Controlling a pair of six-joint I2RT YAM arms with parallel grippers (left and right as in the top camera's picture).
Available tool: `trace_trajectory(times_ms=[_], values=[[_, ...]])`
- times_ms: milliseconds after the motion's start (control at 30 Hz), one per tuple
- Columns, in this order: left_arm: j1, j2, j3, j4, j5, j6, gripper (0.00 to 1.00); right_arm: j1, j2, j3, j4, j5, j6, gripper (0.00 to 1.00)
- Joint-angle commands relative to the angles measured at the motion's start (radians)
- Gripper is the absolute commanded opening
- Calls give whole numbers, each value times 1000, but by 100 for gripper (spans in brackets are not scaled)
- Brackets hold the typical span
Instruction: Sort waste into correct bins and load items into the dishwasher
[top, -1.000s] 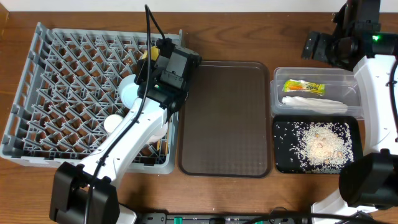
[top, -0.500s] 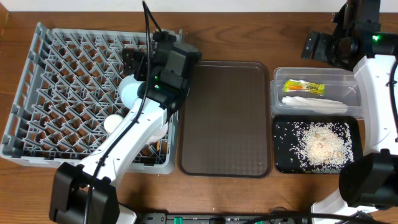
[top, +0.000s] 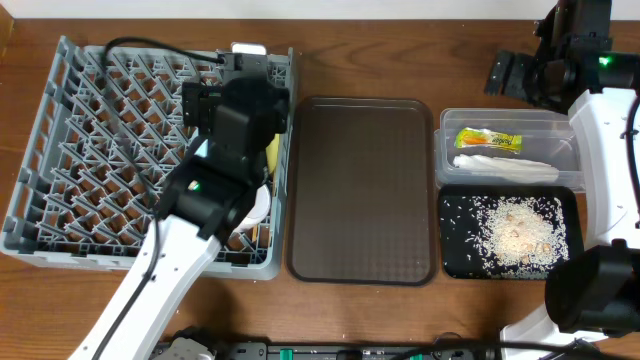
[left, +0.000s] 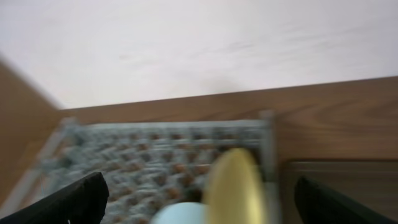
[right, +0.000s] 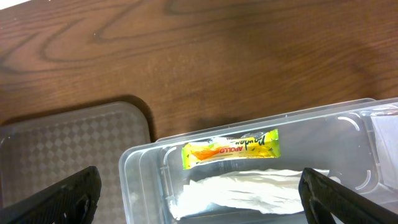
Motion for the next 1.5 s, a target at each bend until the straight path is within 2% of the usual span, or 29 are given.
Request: trace_trajectory(times_ms=[0, 67, 367, 833, 1000, 1167, 1267, 1367, 1467], values=[[2, -25, 9, 2, 266, -110, 98, 1, -11, 3, 0, 6, -10, 99], [2, -20, 8, 4, 282, -150, 98, 1, -11, 3, -1, 6, -10, 99], [2, 8, 8, -9, 282, -150, 98, 1, -11, 3, -1, 6, -10, 99], [2, 8, 8, -159, 282, -150, 98, 5, -39, 3, -1, 6, -9, 99], [2, 8, 8, -220, 282, -150, 98, 9, -217, 3, -10, 139, -70, 99], [2, 8, 8, -273, 282, -150, 98, 28, -473, 1, 95, 160, -82, 99], [2, 8, 8, -298, 282, -150, 98, 61, -635, -47, 248, 160, -132, 99], [2, 8, 8, -307, 282, -150, 98, 96, -851, -230, 497, 160, -229, 99], [2, 8, 8, -312, 282, -150, 98, 100, -1040, -452, 673, 161, -272, 99]])
